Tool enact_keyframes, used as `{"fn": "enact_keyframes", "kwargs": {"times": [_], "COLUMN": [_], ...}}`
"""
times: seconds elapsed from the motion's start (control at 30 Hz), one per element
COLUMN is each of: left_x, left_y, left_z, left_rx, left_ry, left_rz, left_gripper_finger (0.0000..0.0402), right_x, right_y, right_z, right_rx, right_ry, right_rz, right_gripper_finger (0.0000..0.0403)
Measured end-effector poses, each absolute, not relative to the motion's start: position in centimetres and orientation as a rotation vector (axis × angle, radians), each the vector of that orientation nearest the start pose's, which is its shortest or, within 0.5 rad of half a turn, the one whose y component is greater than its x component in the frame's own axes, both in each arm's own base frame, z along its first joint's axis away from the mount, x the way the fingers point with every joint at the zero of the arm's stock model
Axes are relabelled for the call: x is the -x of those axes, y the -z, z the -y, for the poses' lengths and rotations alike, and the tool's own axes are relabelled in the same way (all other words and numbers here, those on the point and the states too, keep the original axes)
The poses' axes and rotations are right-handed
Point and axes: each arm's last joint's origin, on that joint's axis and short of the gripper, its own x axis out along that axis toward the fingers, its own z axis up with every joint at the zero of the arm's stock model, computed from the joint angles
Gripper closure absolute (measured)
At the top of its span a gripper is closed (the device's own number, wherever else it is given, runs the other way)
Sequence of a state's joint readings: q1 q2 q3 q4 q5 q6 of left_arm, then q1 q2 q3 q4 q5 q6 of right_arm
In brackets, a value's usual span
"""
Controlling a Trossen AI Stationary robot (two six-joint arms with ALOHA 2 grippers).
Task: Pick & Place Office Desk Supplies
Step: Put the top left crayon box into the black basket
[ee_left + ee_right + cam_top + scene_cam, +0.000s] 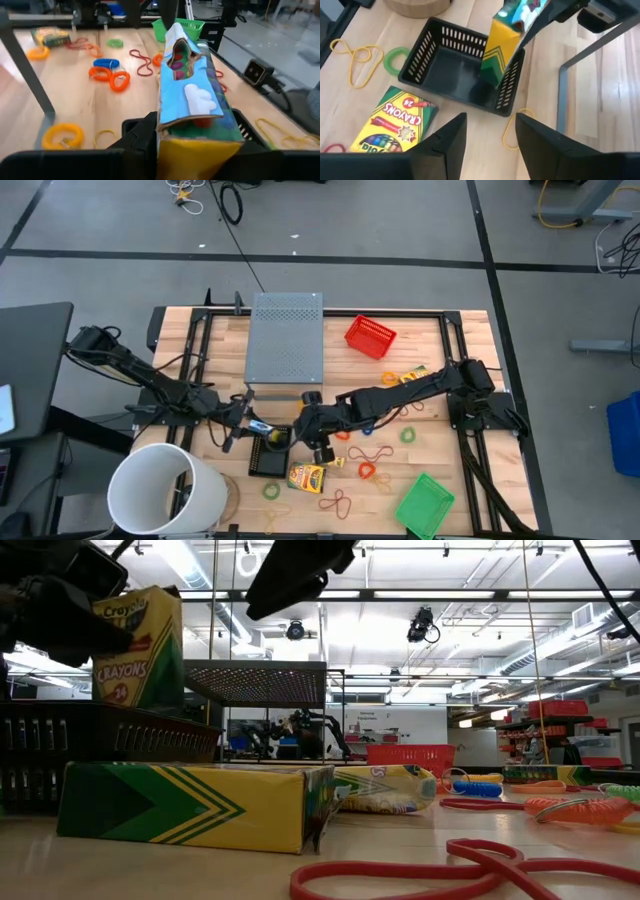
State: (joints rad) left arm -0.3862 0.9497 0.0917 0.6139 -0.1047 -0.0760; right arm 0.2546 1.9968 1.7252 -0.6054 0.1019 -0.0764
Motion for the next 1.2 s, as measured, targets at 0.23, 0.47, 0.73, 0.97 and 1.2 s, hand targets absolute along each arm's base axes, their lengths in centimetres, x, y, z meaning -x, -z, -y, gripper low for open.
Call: {"fn": "enact_keyframes", "kwargs": {"times": [0.23, 0.47, 0.73, 0.97, 1.2], "left_x": [-15.5, -16.0, -16.7, -17.0, -17.2], "left_y": [-14.4, -13.7, -12.7, -11.7, -11.1], "left_z": [5.9, 6.0, 6.1, 6.2, 6.2], "left_rx": [0.035, 0.039, 0.043, 0.043, 0.025], "left_ry": [0.228, 0.203, 0.151, 0.118, 0.093], "left_rz": [-0.285, -0.309, -0.325, -0.361, -0.377], "left_gripper_finger": [0.0293, 0.0293, 0.0293, 0.0293, 0.0293], "right_x": [-42.5, -42.0, -41.8, -41.8, -41.8], "right_y": [-25.8, -25.5, -25.4, -25.4, -25.4], "right_z": [-11.0, -11.0, -11.2, -11.3, -11.4], "right_rx": [0.216, 0.183, 0.166, 0.168, 0.166], "right_ry": [-0.172, -0.148, -0.142, -0.144, -0.147], "right_rz": [-0.916, -0.975, -0.995, -0.995, -0.995], "right_gripper_finger": [0.0231, 0.0231, 0.0231, 0.0231, 0.0231]}}
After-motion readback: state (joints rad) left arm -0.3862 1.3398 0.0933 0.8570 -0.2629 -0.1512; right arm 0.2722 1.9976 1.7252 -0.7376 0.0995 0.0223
